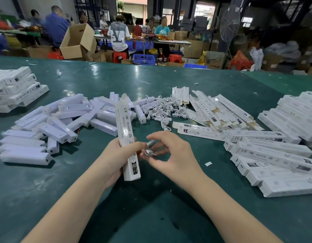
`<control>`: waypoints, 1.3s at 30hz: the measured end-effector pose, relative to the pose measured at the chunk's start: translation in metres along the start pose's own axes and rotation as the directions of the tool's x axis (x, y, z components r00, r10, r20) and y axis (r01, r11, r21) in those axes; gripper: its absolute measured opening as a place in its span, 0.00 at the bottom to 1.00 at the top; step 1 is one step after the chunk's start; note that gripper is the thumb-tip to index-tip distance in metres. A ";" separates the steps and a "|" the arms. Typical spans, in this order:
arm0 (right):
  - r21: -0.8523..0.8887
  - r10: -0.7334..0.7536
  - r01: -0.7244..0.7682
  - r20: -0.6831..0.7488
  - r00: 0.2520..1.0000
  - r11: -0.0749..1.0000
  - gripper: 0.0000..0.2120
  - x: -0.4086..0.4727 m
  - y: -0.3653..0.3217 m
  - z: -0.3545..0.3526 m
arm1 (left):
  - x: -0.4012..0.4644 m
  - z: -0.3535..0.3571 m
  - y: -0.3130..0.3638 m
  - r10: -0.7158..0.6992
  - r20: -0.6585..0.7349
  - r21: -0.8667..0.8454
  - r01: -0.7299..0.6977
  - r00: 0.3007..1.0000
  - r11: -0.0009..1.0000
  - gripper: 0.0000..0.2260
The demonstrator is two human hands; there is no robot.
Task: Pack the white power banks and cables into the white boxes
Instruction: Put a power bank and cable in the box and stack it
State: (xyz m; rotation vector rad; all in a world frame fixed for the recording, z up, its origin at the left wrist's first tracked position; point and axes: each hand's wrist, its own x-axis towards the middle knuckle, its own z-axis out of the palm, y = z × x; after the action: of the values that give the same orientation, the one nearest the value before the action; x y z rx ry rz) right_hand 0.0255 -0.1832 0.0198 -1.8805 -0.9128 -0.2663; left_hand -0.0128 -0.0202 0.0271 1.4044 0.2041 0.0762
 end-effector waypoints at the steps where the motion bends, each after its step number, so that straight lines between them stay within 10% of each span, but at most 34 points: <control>1: 0.009 0.007 -0.007 -0.001 1.000 1.000 0.19 0.000 0.000 -0.001 | 0.000 -0.001 0.000 0.014 0.020 -0.011 -0.014 1.000 1.000 0.13; 10: 0.150 0.058 -0.052 -0.034 0.998 0.987 0.11 0.000 -0.007 -0.013 | -0.001 0.002 0.001 0.012 0.074 -0.104 -0.004 0.997 0.995 0.06; 13: 0.335 0.191 -0.135 -0.141 0.971 0.933 0.11 0.005 -0.010 -0.018 | 0.000 -0.001 -0.001 0.107 -0.094 0.158 -0.092 0.990 0.983 0.16; 16: 0.440 0.258 -0.128 -0.250 0.933 0.889 0.10 0.011 -0.010 -0.033 | 0.001 -0.007 -0.004 0.392 -0.137 0.783 -0.142 0.910 0.606 0.14; 18: 0.436 0.275 -0.143 -0.256 0.927 0.889 0.10 0.013 -0.010 -0.044 | 0.000 -0.009 -0.005 0.432 -0.107 0.889 -0.109 0.895 0.445 0.14; 32: -0.017 0.091 -0.093 -0.096 0.991 0.996 0.13 0.012 0.002 -0.050 | 0.000 -0.007 -0.011 0.409 0.080 0.932 -0.213 0.909 0.292 0.13; 39: 0.215 0.205 -0.177 -0.116 0.972 0.960 0.10 0.011 0.000 -0.044 | -0.001 -0.008 -0.011 0.421 0.094 0.920 -0.240 0.902 0.310 0.11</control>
State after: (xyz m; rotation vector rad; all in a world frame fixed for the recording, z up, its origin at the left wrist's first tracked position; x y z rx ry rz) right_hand 0.0422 -0.2155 0.0472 -1.7228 -0.6347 -0.1746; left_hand -0.0160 -0.0145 0.0149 2.6056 0.0669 0.5059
